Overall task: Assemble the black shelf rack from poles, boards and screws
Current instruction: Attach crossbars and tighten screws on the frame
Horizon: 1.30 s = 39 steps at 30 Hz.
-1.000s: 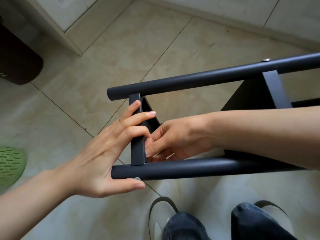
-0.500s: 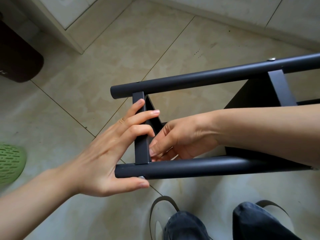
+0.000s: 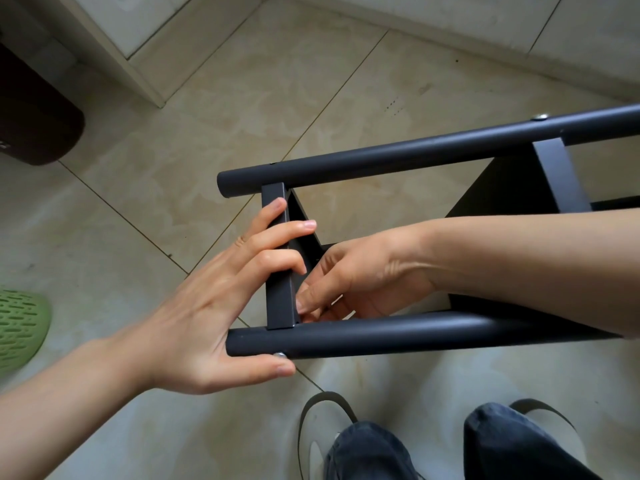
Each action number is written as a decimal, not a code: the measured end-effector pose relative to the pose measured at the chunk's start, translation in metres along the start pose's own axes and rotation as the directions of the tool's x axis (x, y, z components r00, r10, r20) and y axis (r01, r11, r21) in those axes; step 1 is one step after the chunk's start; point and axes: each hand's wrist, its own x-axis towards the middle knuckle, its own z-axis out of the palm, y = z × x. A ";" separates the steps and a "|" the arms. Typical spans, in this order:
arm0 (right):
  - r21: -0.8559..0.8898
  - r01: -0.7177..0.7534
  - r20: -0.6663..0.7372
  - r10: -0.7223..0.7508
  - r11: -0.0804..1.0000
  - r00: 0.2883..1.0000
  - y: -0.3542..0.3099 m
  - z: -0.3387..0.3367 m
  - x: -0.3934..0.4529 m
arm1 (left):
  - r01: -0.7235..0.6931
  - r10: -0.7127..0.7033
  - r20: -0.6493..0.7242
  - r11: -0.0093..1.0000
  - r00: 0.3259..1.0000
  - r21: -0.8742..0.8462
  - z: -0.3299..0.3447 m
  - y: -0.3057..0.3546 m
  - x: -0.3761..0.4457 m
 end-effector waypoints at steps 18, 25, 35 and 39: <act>-0.035 0.004 0.022 -0.004 0.999 1.000 -0.001 0.000 -0.001 | -0.001 0.001 0.013 1.000 1.000 -0.016 0.001 -0.002 0.000; -0.072 0.002 0.004 -0.002 0.997 1.000 0.000 0.000 -0.001 | 0.003 -0.002 0.013 1.000 1.000 -0.018 0.000 -0.001 0.001; -0.067 -0.052 -0.025 0.051 0.996 0.998 -0.002 0.002 0.000 | 0.009 -0.008 0.019 1.000 1.000 -0.016 0.001 0.000 0.001; -0.072 -0.016 -0.029 0.014 0.997 0.999 0.000 0.004 0.001 | 0.006 -0.006 0.015 1.000 1.000 -0.024 0.000 0.000 0.001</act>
